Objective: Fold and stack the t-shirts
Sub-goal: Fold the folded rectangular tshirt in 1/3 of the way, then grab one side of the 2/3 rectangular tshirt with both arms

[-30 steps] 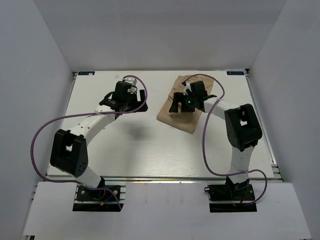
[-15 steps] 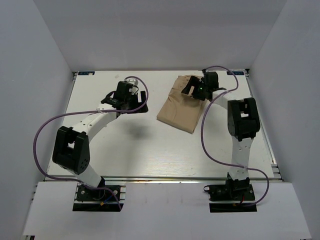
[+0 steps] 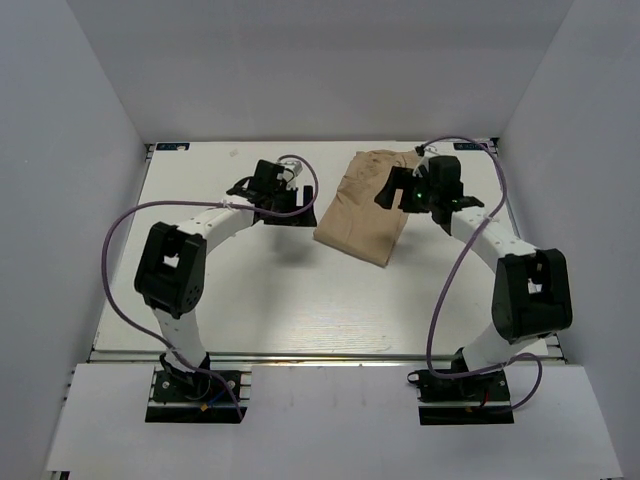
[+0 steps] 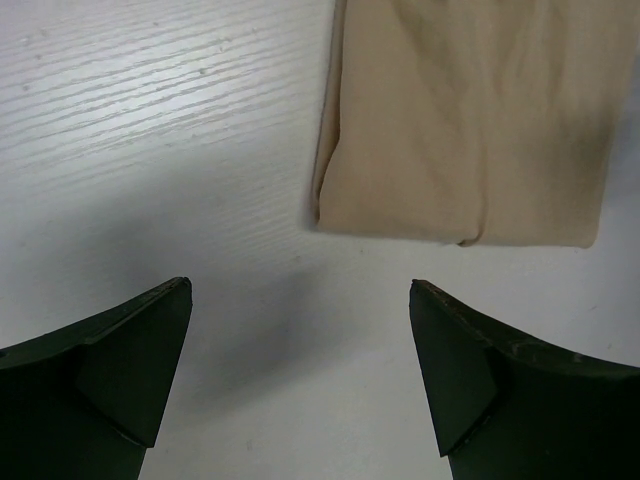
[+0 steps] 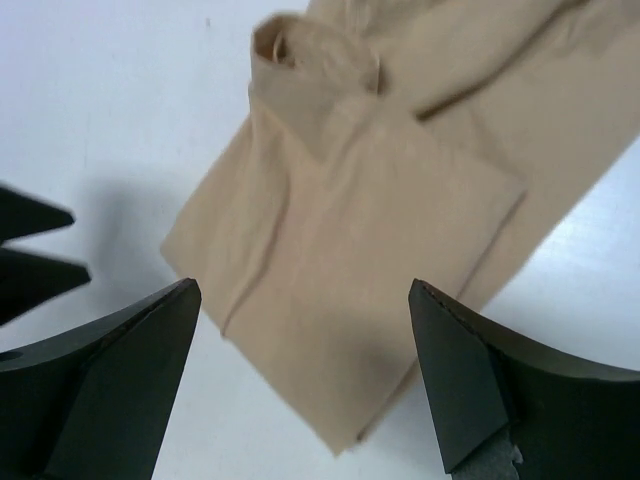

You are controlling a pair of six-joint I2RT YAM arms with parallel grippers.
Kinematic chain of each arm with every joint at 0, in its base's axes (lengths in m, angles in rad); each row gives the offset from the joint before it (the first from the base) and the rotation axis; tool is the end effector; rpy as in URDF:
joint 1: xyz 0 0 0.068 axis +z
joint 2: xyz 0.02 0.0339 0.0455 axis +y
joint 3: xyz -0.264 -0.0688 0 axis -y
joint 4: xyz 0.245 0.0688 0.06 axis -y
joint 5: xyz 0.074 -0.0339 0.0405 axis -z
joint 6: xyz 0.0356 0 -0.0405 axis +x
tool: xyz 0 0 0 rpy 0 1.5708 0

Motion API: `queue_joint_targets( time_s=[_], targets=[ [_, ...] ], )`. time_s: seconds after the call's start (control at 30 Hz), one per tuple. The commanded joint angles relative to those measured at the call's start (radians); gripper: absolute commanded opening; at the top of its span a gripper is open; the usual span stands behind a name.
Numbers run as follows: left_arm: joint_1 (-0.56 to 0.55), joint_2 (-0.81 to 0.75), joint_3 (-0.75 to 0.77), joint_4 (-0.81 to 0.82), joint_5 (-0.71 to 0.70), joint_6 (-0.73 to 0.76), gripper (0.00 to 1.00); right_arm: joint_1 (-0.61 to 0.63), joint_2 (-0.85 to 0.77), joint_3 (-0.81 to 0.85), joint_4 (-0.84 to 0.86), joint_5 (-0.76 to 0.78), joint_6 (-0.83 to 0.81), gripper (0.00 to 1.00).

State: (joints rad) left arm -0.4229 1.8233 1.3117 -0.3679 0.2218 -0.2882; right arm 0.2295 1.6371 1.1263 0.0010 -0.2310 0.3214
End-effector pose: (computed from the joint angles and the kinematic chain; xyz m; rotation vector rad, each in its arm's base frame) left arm 0.3600 -0.1706 0.2177 0.2691 2.4955 -0.5762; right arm 0.3637 0.0933 0.2565 -0.0466 2.1166 0.5728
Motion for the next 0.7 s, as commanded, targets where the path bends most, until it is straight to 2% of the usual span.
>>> queue_joint_targets(
  time_s=[0.0,0.1,0.17,0.2,0.27,0.3,0.43,0.63,0.67],
  targets=[
    [-0.008,0.043,0.066,0.043,0.100,0.035,1.00,-0.008,-0.040,-0.094,-0.123,-0.033,-0.007,0.90],
    [-0.017,0.111,0.103,0.034,0.125,0.055,1.00,-0.007,-0.071,-0.158,-0.205,-0.091,0.025,0.90],
    [-0.028,0.136,0.126,0.034,0.135,0.055,1.00,-0.007,-0.086,-0.221,-0.205,-0.192,0.062,0.90],
    [-0.039,0.145,0.126,0.043,0.136,0.055,0.96,-0.009,-0.089,-0.232,-0.203,-0.211,0.067,0.90],
    [-0.048,0.159,0.126,0.052,0.136,0.055,0.94,-0.007,-0.086,-0.273,-0.191,-0.231,0.100,0.90],
    [-0.048,0.168,0.113,0.061,0.136,0.055,0.87,-0.007,-0.088,-0.296,-0.182,-0.234,0.110,0.90],
    [-0.059,0.186,0.074,0.107,0.146,0.055,0.80,-0.009,-0.056,-0.350,-0.107,-0.263,0.169,0.87],
    [-0.077,0.205,0.040,0.161,0.159,0.035,0.59,-0.012,-0.033,-0.407,-0.013,-0.212,0.232,0.77],
    [-0.077,0.214,0.040,0.161,0.168,0.035,0.59,-0.010,-0.028,-0.414,0.026,-0.209,0.237,0.74]
  ],
)
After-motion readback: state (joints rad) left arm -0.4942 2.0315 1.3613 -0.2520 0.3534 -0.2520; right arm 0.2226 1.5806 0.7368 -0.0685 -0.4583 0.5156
